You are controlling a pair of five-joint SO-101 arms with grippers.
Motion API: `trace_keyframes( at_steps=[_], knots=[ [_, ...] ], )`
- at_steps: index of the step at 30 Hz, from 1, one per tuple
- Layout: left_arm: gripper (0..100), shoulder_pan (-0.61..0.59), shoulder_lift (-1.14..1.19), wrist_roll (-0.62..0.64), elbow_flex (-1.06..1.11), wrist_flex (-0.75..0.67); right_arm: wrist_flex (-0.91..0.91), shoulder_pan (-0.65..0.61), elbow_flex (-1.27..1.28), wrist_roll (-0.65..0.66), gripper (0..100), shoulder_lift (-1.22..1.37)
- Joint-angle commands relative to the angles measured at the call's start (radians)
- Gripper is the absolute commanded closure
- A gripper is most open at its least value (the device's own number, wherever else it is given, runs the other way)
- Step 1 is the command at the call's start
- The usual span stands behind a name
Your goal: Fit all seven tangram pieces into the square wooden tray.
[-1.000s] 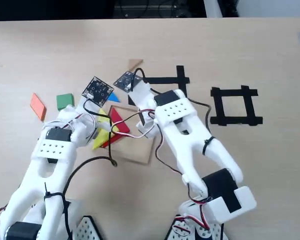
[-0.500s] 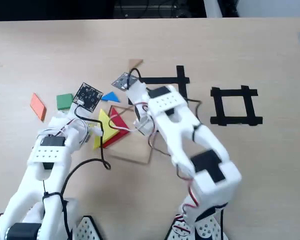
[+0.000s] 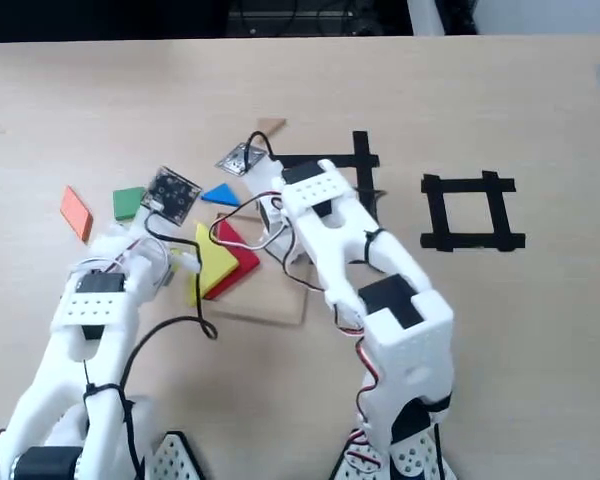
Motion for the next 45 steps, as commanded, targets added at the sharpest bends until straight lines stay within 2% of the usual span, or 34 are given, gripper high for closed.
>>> trace_keyframes(
  at_steps=[1, 6, 10, 14, 18, 29, 40, 43, 45],
  knots=[
    [81, 0.067, 0.003, -0.005, 0.018, -0.021, 0.002, -0.051, -0.054, 0.000, 98.7, 0.002],
    [81, 0.048, 0.074, 0.006, -0.035, -0.014, 0.069, -0.035, -0.104, 0.000, 98.7, -0.001],
    [81, 0.036, 0.146, 0.086, -0.099, 0.006, 0.100, -0.034, -0.114, -0.005, 98.8, -0.044],
    [81, 0.008, 0.206, 0.104, -0.176, 0.080, 0.083, -0.034, -0.068, -0.005, 98.8, -0.090],
    [81, 0.031, 0.216, 0.106, -0.186, 0.140, 0.009, -0.038, -0.010, -0.006, 98.8, -0.091],
    [81, 0.101, 0.112, 0.110, -0.171, 0.285, -0.021, -0.040, 0.002, -0.003, 98.7, -0.021],
    [81, 0.309, -0.152, 0.227, -0.019, 0.285, -0.034, -0.051, 0.007, -0.002, 98.7, -0.021],
    [81, 0.303, -0.207, 0.229, 0.007, 0.287, -0.031, -0.049, 0.008, -0.002, 98.7, -0.021],
    [81, 0.254, -0.242, 0.229, 0.005, 0.304, -0.029, -0.049, 0.008, -0.002, 98.7, -0.021]
  ],
)
